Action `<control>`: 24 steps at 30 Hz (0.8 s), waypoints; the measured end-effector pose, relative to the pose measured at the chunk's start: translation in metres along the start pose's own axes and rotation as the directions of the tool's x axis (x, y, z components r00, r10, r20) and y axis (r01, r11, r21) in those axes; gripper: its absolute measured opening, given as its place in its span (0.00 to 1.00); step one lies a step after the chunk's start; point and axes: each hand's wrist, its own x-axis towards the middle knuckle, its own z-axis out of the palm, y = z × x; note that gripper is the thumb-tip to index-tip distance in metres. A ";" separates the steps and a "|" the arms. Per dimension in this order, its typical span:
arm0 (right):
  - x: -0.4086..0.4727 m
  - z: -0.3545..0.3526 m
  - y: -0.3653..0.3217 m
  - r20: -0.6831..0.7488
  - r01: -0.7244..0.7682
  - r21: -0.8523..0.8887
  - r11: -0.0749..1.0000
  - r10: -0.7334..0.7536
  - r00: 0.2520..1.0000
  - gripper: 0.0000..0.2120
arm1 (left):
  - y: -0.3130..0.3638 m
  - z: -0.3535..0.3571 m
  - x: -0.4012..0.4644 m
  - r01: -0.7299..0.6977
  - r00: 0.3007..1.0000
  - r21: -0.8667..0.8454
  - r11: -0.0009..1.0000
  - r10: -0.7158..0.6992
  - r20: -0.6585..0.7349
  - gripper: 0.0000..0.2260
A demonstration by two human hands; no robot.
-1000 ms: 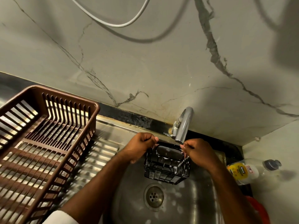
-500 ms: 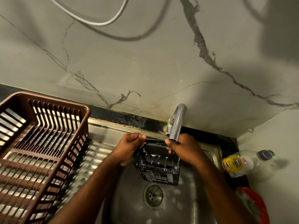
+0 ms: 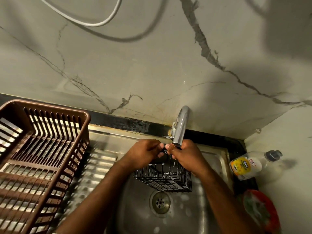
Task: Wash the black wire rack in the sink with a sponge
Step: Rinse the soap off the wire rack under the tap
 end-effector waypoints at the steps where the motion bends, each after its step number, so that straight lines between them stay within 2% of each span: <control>1: 0.000 0.000 -0.001 -0.004 0.004 0.010 1.000 -0.004 1.000 0.12 | 0.006 0.004 0.001 -0.016 1.000 0.027 1.000 0.016 -0.014 0.12; 4: -0.004 -0.003 0.002 0.034 0.006 0.039 0.999 -0.008 0.999 0.12 | 0.008 0.009 0.002 0.016 0.995 0.016 1.000 -0.014 -0.094 0.11; 8: -0.010 -0.011 0.006 0.067 0.062 0.120 0.991 -0.070 0.995 0.11 | -0.001 0.010 0.000 0.119 0.982 -0.308 0.944 -0.157 -0.102 0.13; 11: -0.006 -0.019 0.016 0.037 0.079 0.089 0.993 -0.083 0.996 0.09 | -0.008 0.014 -0.004 0.126 0.957 -0.547 0.827 -0.246 -0.152 0.15; 13: -0.004 -0.023 0.023 0.026 0.071 0.055 0.996 -0.072 0.997 0.09 | -0.013 0.015 -0.006 0.136 0.940 -0.626 0.768 -0.301 -0.164 0.17; 15: -0.002 -0.023 0.026 0.015 0.057 0.003 0.998 -0.057 0.998 0.08 | -0.016 0.014 -0.008 0.122 0.955 -0.595 0.794 -0.258 -0.148 0.17; 20: 0.000 -0.014 0.021 -0.015 0.064 -0.127 0.990 -0.066 0.998 0.13 | 0.007 0.008 -0.002 0.000 0.997 -0.441 0.898 -0.032 -0.065 0.16; 24: 0.000 -0.012 0.014 -0.040 0.086 -0.228 0.970 -0.098 0.994 0.13 | 0.022 0.006 0.006 -0.036 0.997 -0.158 0.987 0.025 -0.073 0.14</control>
